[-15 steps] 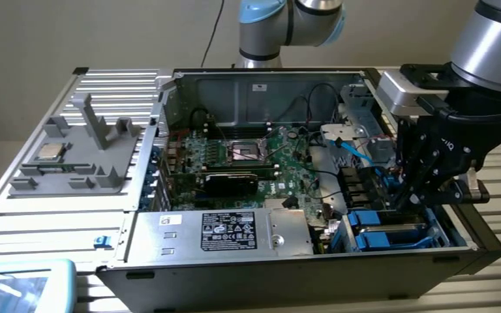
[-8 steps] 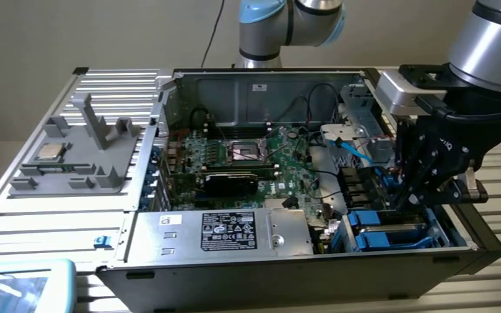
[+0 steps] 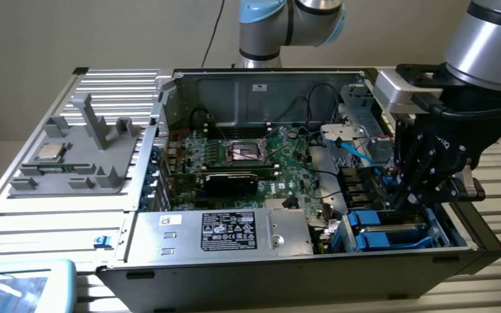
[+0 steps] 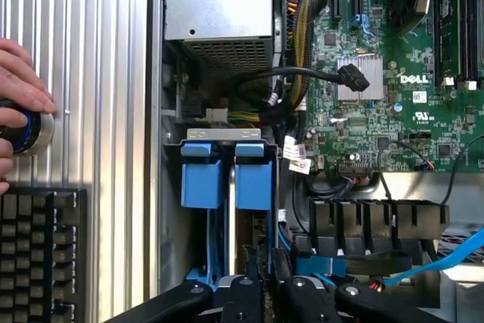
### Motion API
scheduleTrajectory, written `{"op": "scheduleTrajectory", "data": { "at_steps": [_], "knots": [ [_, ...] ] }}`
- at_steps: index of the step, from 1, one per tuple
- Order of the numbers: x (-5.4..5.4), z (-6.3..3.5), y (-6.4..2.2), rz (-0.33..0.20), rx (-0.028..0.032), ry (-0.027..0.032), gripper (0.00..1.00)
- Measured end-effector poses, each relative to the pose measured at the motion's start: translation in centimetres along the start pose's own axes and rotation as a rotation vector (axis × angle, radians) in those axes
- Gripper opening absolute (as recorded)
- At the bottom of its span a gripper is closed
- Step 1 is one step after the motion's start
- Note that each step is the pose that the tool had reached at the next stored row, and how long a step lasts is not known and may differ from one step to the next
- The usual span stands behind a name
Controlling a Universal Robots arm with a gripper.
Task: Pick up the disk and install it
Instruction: 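Insert the first disk wire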
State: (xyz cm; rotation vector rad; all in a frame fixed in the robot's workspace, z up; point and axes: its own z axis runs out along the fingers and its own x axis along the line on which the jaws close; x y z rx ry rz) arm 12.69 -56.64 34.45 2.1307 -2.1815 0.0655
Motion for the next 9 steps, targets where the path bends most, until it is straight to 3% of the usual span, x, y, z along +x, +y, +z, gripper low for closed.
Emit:
{"op": "scheduleTrajectory", "data": {
  "at_steps": [9],
  "knots": [
    [-0.02,0.13,-0.02,0.024,-0.0022,0.0032,0.16]
  ]
}}
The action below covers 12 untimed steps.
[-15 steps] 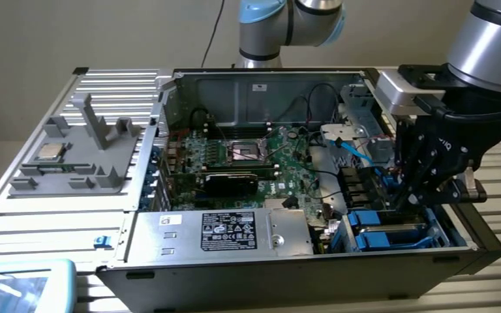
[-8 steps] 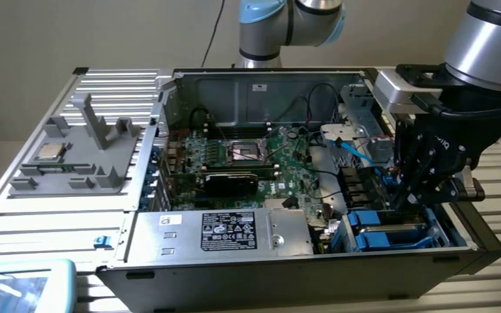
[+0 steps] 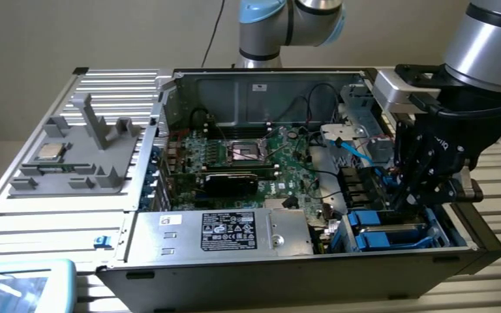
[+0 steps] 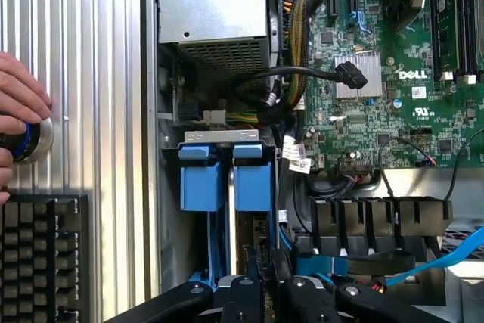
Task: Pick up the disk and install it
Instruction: 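Insert the first disk wire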
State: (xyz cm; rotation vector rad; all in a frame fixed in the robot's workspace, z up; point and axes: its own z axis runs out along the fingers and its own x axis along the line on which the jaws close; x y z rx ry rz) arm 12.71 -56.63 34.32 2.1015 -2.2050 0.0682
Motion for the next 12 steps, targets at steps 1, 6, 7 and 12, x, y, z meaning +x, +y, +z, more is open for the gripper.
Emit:
{"op": "scheduleTrajectory", "data": {
  "at_steps": [1,6,7,12],
  "knots": [
    [-0.01,0.03,-0.01,0.0,0.0,0.0,0.16],
    [-0.08,0.28,-0.02,0.002,0.0005,0.0135,0.16],
    [-0.17,0.28,-0.01,0.002,0.0006,0.0169,0.16],
    [-0.23,0.26,-0.01,0.003,0.0007,0.0188,0.16]
  ]
}}
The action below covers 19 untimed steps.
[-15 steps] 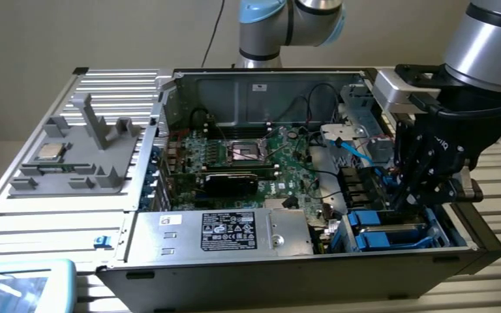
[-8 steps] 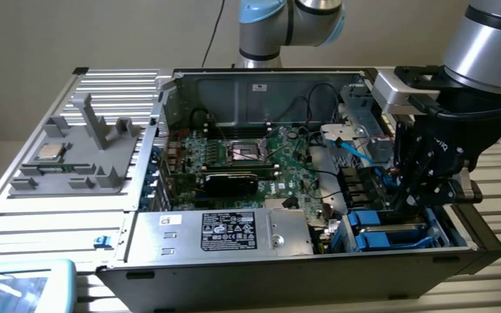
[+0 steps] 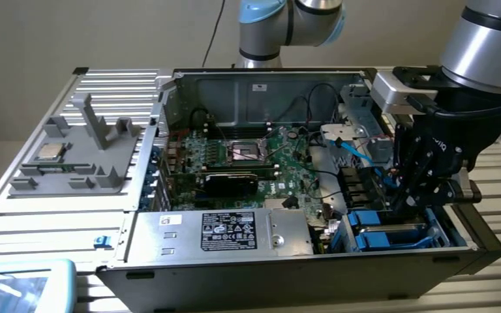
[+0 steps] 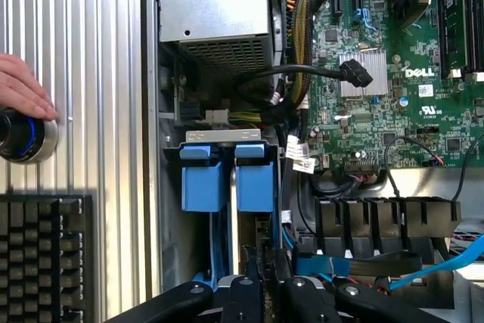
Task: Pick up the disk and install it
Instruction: 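Insert the first disk wire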
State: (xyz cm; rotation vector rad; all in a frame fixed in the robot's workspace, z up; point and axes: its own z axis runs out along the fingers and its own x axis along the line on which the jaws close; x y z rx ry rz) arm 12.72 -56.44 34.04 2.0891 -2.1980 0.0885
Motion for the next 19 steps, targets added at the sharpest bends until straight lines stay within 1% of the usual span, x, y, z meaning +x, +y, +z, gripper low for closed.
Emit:
{"op": "scheduleTrajectory", "data": {
  "at_steps": [11,12,13,15,17,19],
  "knots": [
    [-0.01,0.0,0.0,0.0,0.0,0.0002,0.16],
    [-0.11,0.0,0.01,0.0,0.0001,0.0011,0.16],
    [-0.2,-0.02,0.01,0.0,0.0002,0.0037,0.16],
    [-0.27,-0.02,0.02,0.0,0.0002,0.0057,0.16],
    [-0.28,-0.03,0.02,0.0,0.0003,0.0065,0.16],
    [-0.58,-0.08,0.05,0.001,0.0007,0.0153,0.16]
  ]
}}
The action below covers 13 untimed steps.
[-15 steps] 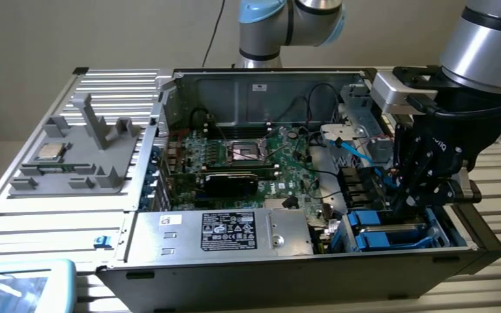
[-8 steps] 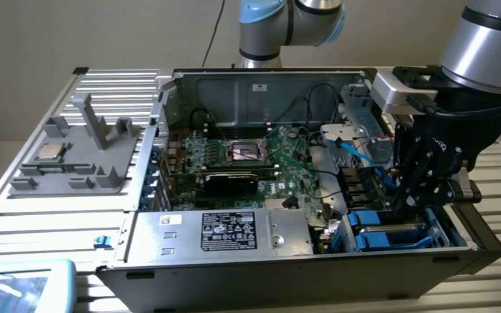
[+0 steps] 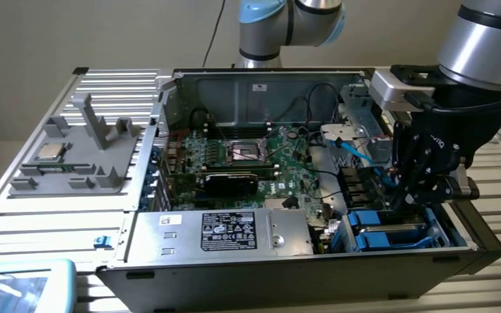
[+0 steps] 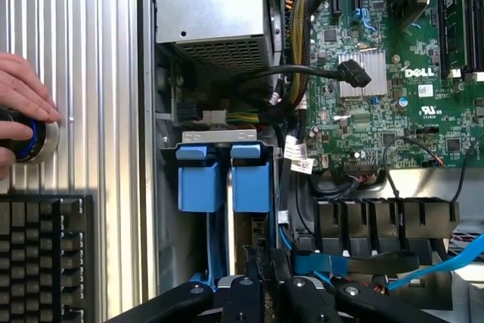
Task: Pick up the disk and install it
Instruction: 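Insert the first disk wire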
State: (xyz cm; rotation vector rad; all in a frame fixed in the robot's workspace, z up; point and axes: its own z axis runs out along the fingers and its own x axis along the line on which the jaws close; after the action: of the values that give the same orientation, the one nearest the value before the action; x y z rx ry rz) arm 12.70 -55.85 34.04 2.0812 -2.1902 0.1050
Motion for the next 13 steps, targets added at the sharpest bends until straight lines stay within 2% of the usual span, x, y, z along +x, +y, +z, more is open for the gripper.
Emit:
{"op": "scheduleTrajectory", "data": {
  "at_steps": [2,13],
  "knots": [
    [-0.07,0.0,0.01,0.0,0.0002,0.0026,0.16],
    [0.31,0.13,-0.01,0.003,-0.0003,0.0026,0.16]
  ]
}}
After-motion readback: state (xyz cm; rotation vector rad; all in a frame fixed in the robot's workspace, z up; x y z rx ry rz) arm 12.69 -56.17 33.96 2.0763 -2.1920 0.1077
